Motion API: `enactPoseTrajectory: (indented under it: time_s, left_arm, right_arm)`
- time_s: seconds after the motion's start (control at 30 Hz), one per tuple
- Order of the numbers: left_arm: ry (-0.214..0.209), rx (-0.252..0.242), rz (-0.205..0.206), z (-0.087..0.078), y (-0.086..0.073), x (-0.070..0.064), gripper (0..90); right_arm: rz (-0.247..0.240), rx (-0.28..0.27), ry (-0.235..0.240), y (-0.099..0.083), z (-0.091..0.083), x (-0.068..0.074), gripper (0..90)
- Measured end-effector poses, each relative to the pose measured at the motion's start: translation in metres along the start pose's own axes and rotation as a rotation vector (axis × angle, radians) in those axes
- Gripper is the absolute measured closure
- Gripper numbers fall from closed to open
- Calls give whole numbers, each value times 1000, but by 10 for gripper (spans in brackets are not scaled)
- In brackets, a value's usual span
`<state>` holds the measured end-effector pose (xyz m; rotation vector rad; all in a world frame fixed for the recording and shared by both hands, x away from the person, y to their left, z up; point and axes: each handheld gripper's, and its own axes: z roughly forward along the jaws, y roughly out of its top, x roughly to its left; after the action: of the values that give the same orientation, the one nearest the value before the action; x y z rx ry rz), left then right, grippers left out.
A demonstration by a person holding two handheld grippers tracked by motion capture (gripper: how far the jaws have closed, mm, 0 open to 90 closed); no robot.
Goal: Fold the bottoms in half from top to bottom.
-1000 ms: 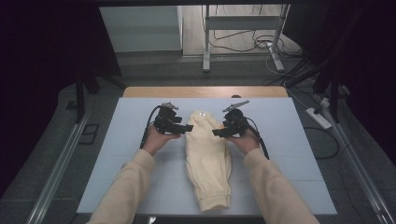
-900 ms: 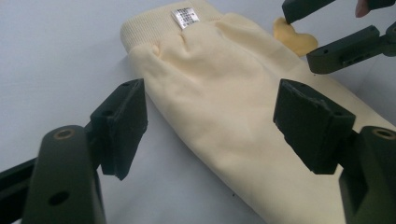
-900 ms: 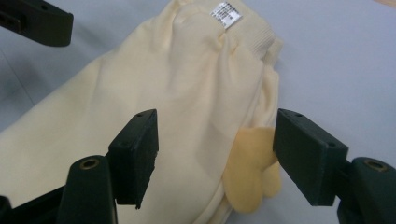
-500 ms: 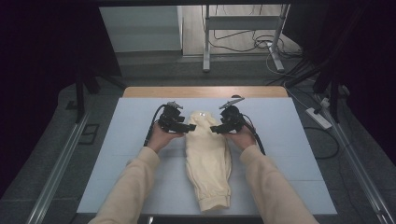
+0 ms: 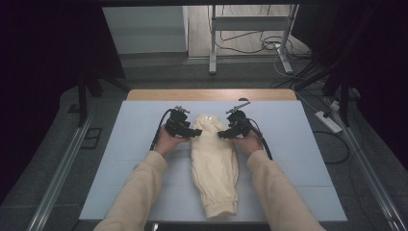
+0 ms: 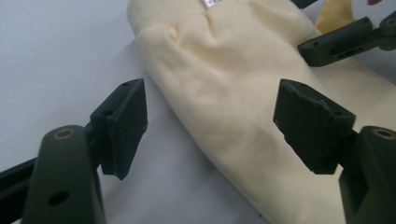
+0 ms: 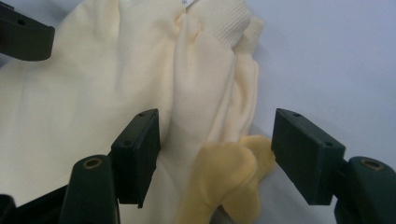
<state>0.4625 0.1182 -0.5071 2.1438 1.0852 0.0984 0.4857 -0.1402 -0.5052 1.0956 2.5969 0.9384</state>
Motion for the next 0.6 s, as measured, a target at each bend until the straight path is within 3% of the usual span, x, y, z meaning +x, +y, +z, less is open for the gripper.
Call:
enactPoseTrajectory:
  time_s: [0.17,0.43,0.6]
  left_arm:
    - [-8,12,-19,4,-1,1,254]
    - [13,62,-28,15,-3,1,252]
    - [-11,76,-37,21,-5,3,297]
  right_arm:
    - [16,20,7,-2,4,-1,326]
    - [8,24,0,-3,7,-1,328]
    - [-2,30,-10,-3,7,1,350]
